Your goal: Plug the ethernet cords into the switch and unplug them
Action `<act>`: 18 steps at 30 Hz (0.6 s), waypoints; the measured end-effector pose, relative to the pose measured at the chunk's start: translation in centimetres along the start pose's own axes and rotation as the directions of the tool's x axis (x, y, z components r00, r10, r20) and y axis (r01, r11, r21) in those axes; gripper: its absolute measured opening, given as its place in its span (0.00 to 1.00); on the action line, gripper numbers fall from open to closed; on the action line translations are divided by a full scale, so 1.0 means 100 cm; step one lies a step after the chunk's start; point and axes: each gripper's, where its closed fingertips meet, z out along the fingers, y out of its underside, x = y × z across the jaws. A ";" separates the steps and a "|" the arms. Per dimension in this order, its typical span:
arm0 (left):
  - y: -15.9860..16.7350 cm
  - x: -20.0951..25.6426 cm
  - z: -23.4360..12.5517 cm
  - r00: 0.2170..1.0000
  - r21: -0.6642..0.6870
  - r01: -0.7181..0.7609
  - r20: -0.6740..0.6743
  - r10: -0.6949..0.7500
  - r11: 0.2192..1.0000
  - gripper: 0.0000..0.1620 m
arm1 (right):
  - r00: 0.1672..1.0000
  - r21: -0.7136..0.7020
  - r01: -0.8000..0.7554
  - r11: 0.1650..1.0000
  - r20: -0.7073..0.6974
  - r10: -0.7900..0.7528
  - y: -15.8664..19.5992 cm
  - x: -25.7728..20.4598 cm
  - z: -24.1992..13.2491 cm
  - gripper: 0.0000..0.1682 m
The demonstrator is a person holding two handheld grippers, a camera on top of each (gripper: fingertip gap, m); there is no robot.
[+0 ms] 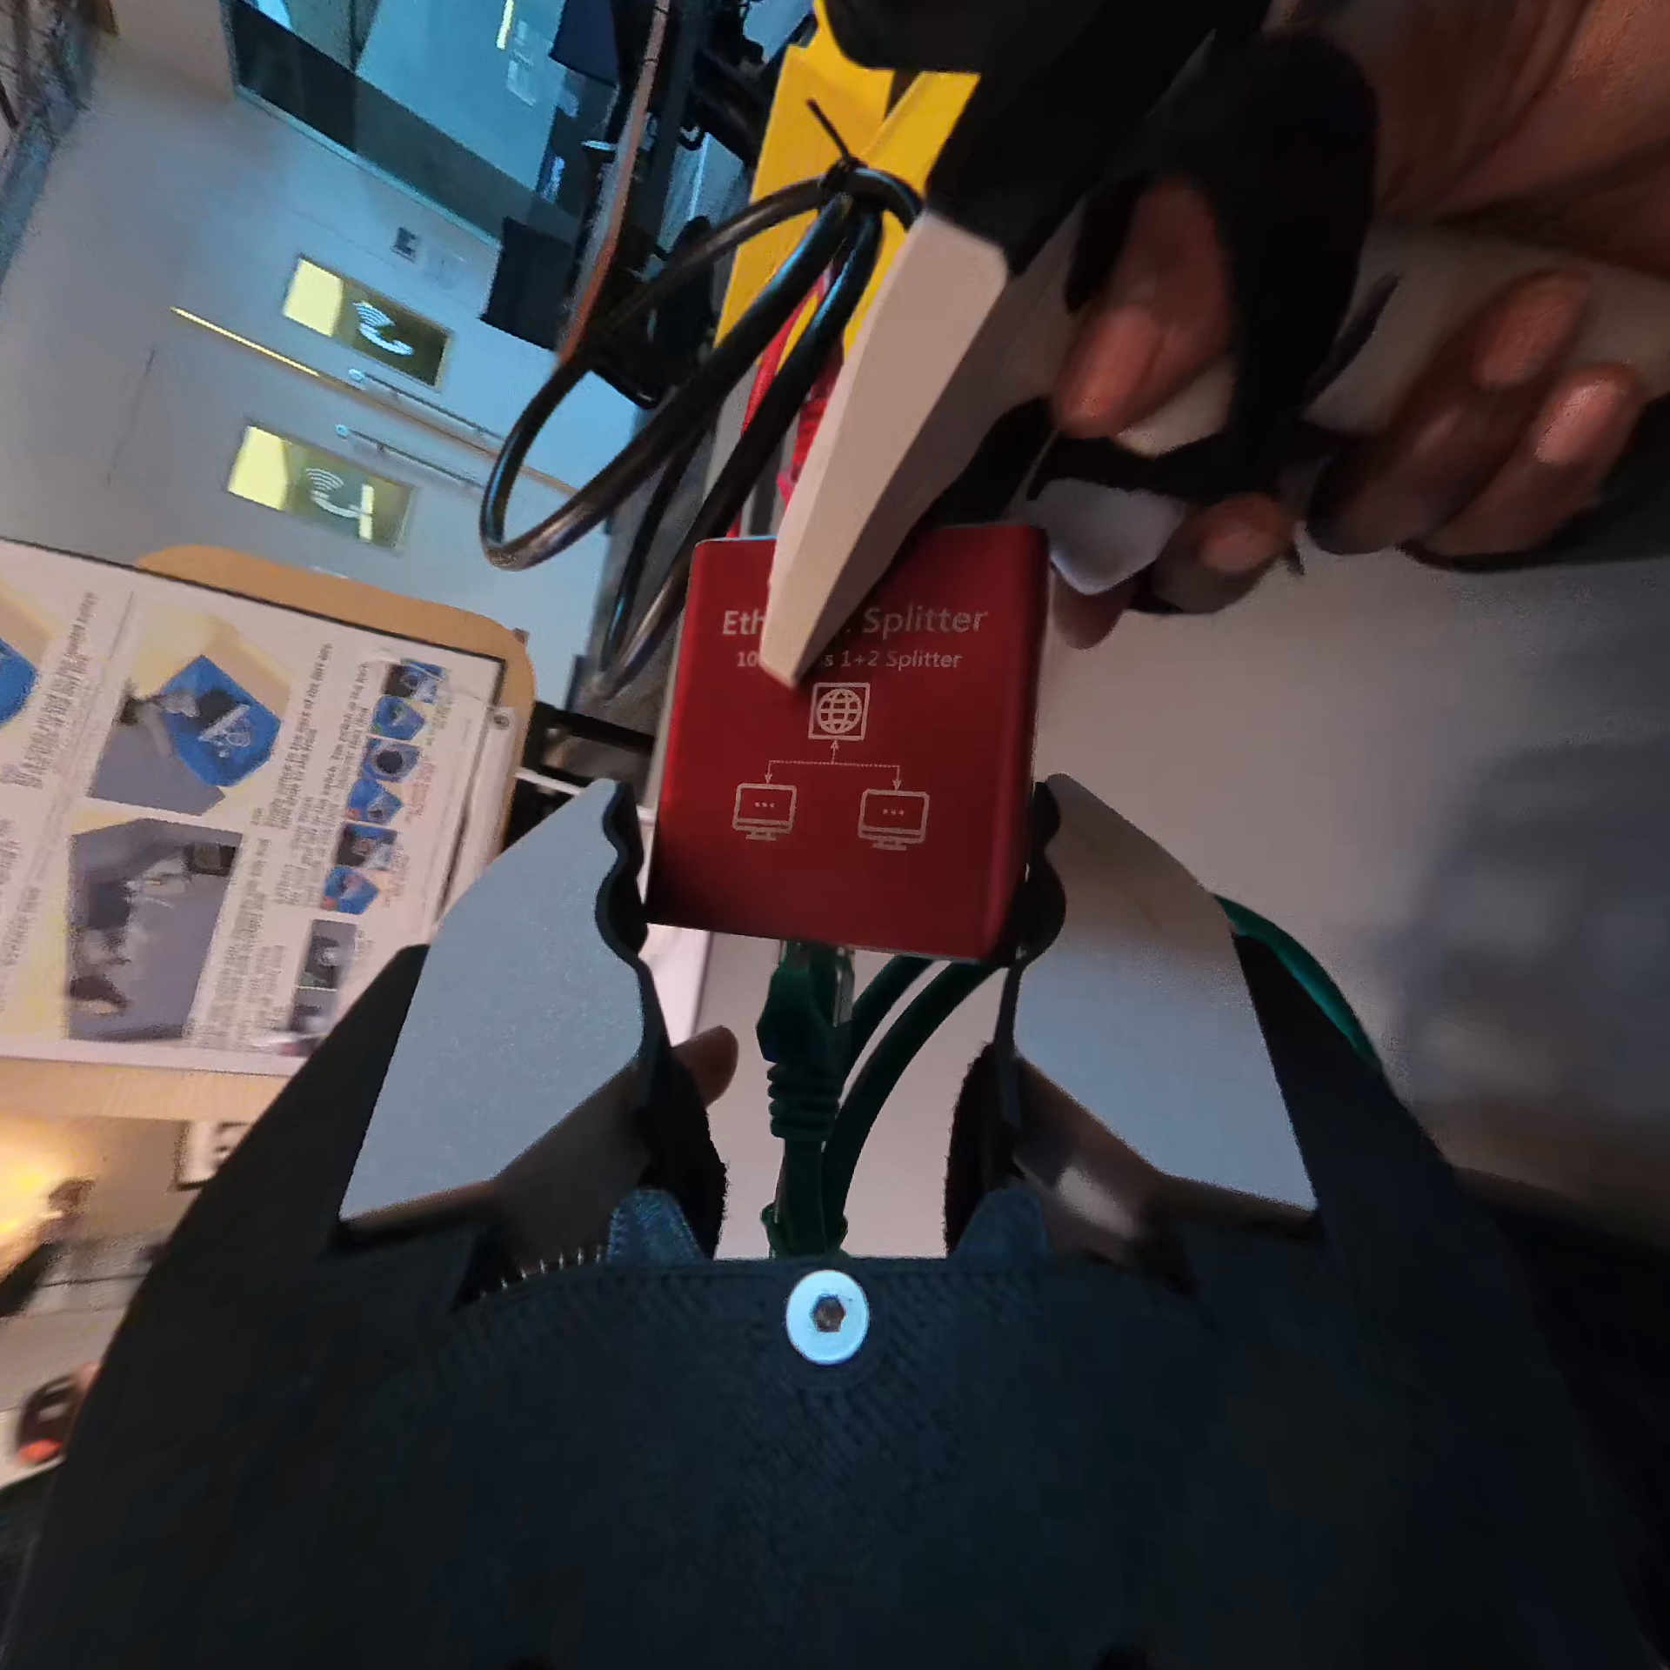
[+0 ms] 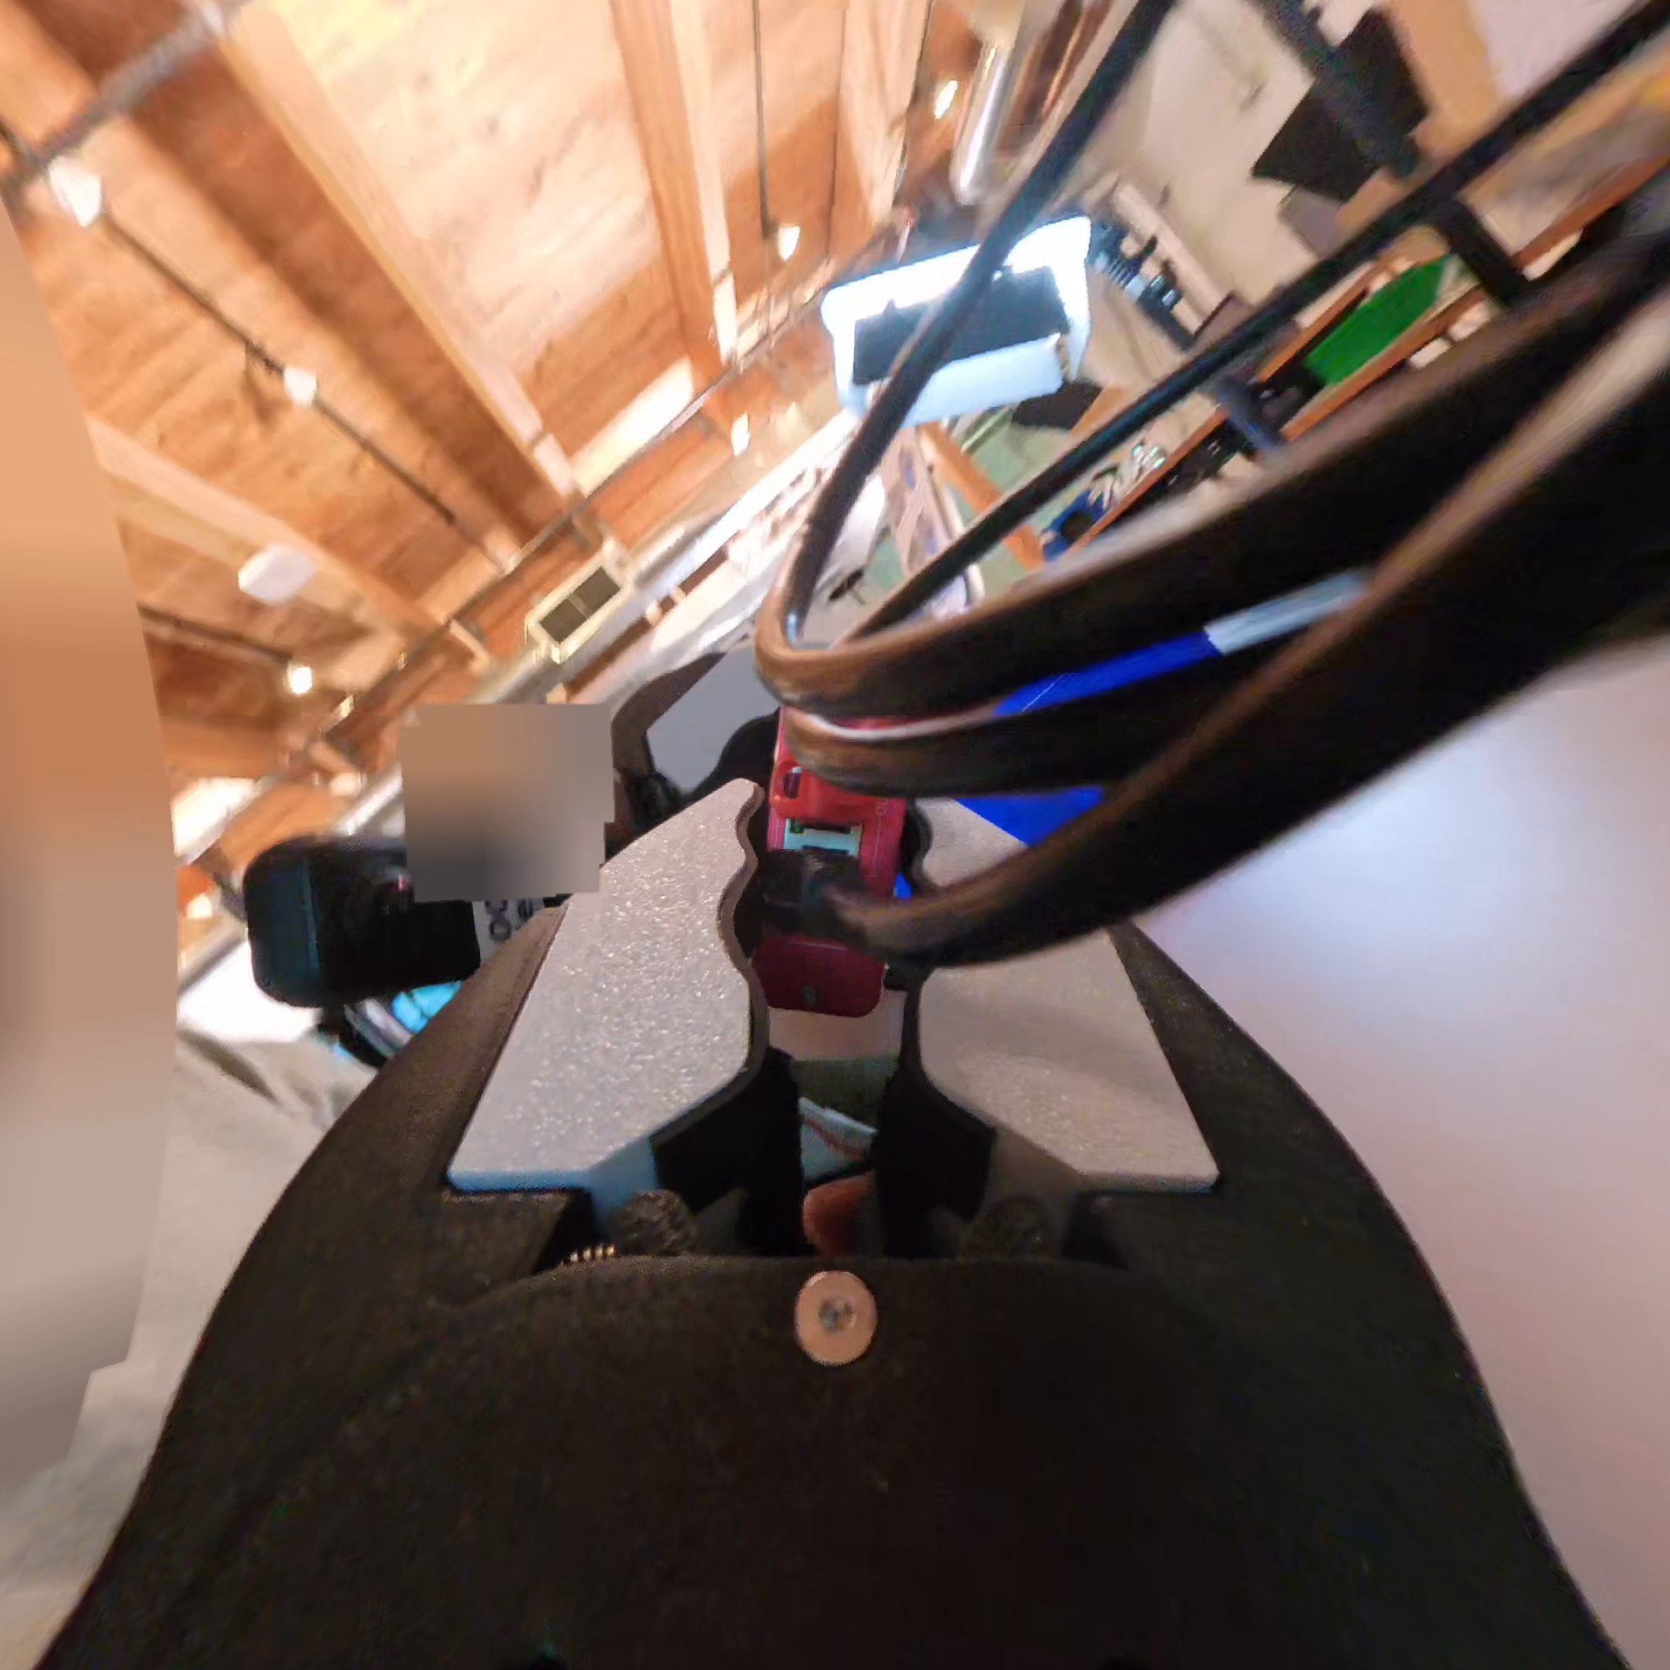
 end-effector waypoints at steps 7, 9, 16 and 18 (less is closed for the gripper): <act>0.013 0.001 -0.022 0.985 -0.007 0.157 -0.069 -0.158 0.988 0.50 | 0.998 -0.103 0.034 0.994 0.059 -0.028 -0.008 -0.011 -0.029 0.19; 0.013 0.005 -0.023 0.987 -0.012 0.146 -0.073 -0.146 0.989 0.50 | 0.998 -0.167 0.009 0.986 0.069 0.003 0.001 -0.011 -0.029 0.16; 0.008 0.012 -0.023 0.999 -0.041 0.032 -0.030 -0.033 0.999 0.50 | 0.994 -0.239 -0.039 0.970 0.089 0.062 0.019 -0.011 -0.019 0.11; 0.007 0.011 -0.024 0.999 -0.030 0.038 -0.023 -0.039 0.999 0.50 | 0.994 -0.250 -0.008 0.968 0.101 0.035 0.019 -0.014 -0.020 0.10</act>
